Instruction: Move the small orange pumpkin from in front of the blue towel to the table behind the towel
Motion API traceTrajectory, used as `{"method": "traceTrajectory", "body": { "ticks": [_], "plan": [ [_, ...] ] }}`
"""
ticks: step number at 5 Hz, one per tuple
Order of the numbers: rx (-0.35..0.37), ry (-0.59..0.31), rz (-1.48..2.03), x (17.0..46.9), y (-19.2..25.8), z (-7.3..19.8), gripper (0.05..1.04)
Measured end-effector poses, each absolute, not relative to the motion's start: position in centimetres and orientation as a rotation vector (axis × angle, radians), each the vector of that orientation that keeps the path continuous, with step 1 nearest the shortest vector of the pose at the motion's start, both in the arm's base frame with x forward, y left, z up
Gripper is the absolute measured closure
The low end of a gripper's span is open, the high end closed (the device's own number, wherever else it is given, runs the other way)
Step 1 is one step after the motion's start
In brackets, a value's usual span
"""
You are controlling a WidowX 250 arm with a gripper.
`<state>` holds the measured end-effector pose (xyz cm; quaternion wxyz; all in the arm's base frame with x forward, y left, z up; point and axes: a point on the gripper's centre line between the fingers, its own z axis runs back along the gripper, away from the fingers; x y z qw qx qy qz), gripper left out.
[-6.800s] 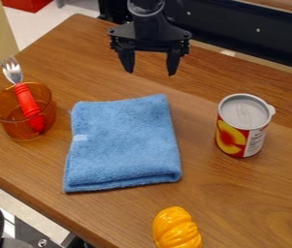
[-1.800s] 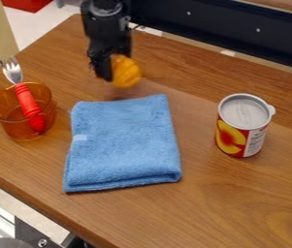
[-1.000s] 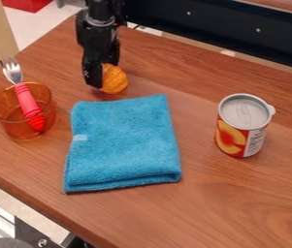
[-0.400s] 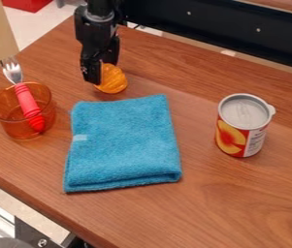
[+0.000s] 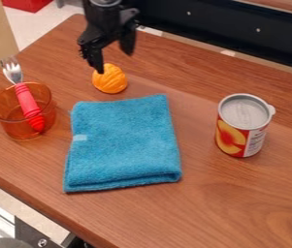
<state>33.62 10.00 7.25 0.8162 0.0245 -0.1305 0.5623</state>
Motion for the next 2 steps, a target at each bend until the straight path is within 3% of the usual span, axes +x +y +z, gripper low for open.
{"method": "traceTrajectory", "body": {
  "ticks": [1,2],
  "plan": [
    [0.086,-0.215,0.932,31.4,6.9,7.1,0.083],
    [0.072,-0.173,0.684,29.1,4.6,6.9,0.083]
  ]
}}
